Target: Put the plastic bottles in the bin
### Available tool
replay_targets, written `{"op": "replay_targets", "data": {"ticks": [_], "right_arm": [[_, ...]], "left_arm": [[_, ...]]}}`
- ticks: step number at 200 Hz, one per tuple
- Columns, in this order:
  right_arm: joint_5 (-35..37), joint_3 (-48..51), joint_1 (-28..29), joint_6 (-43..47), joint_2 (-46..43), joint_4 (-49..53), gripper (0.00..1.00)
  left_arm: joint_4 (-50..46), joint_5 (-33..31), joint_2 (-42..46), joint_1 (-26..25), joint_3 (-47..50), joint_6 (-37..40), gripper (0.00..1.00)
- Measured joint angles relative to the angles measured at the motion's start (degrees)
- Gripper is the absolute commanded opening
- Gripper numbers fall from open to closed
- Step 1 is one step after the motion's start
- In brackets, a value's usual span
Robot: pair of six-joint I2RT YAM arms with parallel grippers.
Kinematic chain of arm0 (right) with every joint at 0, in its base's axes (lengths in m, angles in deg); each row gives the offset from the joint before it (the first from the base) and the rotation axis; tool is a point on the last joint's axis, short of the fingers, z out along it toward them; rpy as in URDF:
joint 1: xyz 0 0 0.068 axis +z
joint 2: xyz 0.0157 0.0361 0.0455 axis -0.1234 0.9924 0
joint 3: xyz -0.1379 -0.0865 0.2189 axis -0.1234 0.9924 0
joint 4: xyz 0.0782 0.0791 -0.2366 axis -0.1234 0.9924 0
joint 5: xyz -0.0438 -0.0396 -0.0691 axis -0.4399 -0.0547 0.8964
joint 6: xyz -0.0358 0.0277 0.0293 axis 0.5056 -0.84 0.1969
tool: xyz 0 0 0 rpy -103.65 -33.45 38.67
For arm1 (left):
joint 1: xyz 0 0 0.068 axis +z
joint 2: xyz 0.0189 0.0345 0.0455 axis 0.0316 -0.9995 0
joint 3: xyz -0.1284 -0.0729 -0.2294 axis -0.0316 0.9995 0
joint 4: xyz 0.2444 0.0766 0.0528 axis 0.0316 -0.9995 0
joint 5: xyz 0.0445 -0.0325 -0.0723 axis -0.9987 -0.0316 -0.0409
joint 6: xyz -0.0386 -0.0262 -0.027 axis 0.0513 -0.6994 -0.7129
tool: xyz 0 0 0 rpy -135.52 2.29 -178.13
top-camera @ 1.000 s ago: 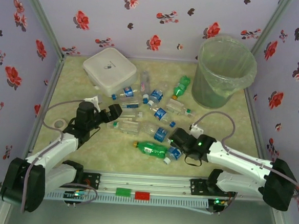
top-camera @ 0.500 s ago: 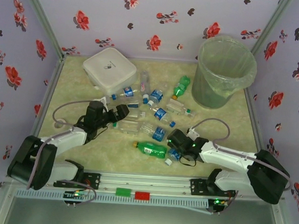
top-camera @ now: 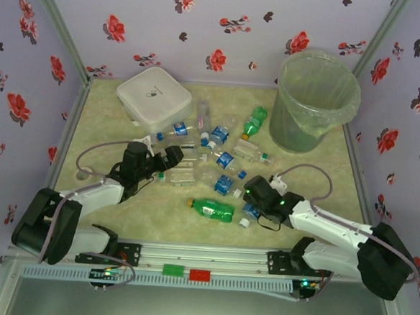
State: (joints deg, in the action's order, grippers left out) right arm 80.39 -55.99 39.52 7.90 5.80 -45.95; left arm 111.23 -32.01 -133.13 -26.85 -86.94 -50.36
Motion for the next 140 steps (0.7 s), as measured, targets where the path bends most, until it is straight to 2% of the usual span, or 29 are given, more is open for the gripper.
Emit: {"op": "replay_targets", "data": {"ticks": [70, 140], "right_arm": [[-1.2, -14.1, -11.7, 21.7, -1.2, 0.9, 0.42], [-10.8, -39.5, -22.7, 39.8, 9.3, 0.2, 0.42]], "left_arm": [[-9.2, -1.0, 6.9, -0.1, -8.1, 6.2, 1.00], [-10.8, -0.9, 6.2, -0.1, -9.4, 6.9, 1.00]]}}
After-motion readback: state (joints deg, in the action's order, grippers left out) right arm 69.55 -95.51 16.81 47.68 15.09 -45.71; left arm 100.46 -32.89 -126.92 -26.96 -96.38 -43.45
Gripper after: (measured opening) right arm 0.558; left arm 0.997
